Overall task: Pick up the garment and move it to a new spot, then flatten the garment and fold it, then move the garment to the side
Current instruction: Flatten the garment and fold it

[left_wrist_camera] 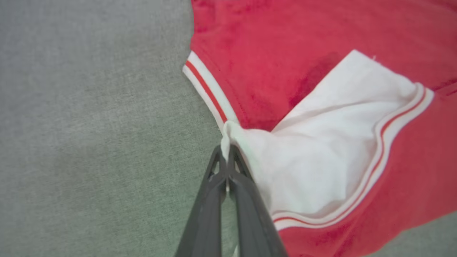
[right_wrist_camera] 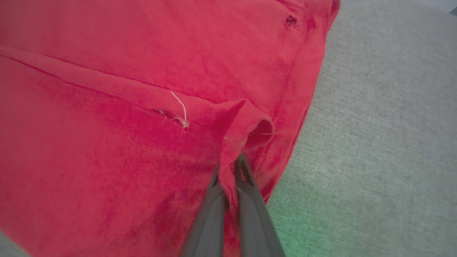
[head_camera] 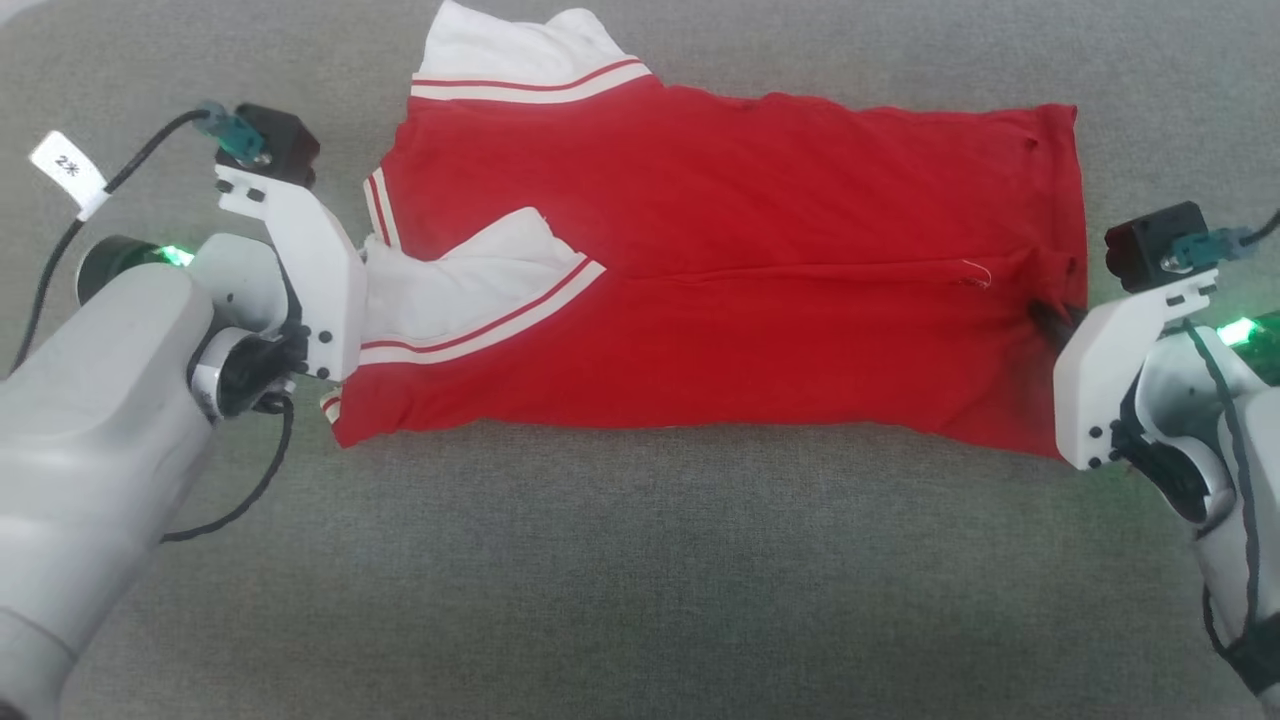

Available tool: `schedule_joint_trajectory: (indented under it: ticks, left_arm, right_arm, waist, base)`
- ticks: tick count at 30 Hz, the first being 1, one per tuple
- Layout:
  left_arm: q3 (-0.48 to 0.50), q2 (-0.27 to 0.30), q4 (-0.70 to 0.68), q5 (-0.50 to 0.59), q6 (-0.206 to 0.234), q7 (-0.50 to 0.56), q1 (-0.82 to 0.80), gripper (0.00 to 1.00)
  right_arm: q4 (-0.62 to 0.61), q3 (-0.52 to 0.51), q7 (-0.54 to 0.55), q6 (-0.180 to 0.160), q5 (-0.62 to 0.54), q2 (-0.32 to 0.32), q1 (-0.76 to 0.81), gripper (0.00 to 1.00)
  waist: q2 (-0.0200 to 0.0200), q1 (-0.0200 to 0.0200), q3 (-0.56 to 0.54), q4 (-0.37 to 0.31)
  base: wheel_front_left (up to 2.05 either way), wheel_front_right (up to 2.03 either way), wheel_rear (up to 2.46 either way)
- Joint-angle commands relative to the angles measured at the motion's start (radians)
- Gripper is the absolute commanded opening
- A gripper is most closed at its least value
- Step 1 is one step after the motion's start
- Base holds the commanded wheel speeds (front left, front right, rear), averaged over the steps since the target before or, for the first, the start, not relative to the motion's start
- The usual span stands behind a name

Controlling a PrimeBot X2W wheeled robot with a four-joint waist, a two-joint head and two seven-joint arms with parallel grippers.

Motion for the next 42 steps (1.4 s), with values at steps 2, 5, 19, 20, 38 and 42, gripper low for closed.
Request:
schedule_joint_trajectory:
  ticks: [2, 5, 19, 20, 38, 42]
  left_arm:
    - [-0.004, -0.025, 0.072, -0.015, -0.024, 0.010, -0.027, 0.00]
    - [0.008, -0.056, 0.150, -0.042, -0.042, 0.023, -0.042, 1.00]
    - [-0.013, -0.056, 0.200, -0.066, -0.024, 0.192, -0.116, 1.00]
    - [-0.017, -0.053, 0.189, -0.066, -0.012, 0.210, -0.115, 1.00]
    - [-0.048, 0.080, -0.214, -0.112, 0.230, 0.424, 0.067, 1.00]
    - [-0.045, 0.094, -0.236, -0.120, 0.258, 0.421, 0.093, 1.00]
  right_arm:
    - [0.026, 0.013, 0.001, 0.000, 0.008, 0.007, -0.025, 0.00]
    - [0.049, 0.025, -0.003, 0.000, 0.012, 0.012, -0.046, 0.39]
    - [-0.001, -0.053, -0.042, 0.000, 0.009, 0.024, -0.031, 1.00]
    - [-0.016, -0.064, -0.052, 0.000, 0.008, 0.028, -0.024, 1.00]
    - [-0.318, -0.322, -0.143, 0.000, -0.127, 0.204, 0.170, 1.00]
    - [-0.361, -0.344, -0.137, 0.000, -0.135, 0.233, 0.195, 1.00]
  waist:
    - [0.0000, 0.0000, 0.003, -0.005]
    - [0.0000, 0.0000, 0.002, -0.008]
    - [0.0000, 0.0000, -0.068, 0.010]
    - [0.0000, 0.0000, -0.073, 0.012]
    - [0.0000, 0.0000, -0.090, -0.035]
    - [0.0000, 0.0000, -0.082, -0.051]
  base:
    - [0.00, 0.00, 0.00]
    - [0.00, 0.00, 0.00]
    - [0.00, 0.00, 0.00]
    - [0.00, 0.00, 0.00]
    - [0.00, 0.00, 0.00]
    - [0.00, 0.00, 0.00]
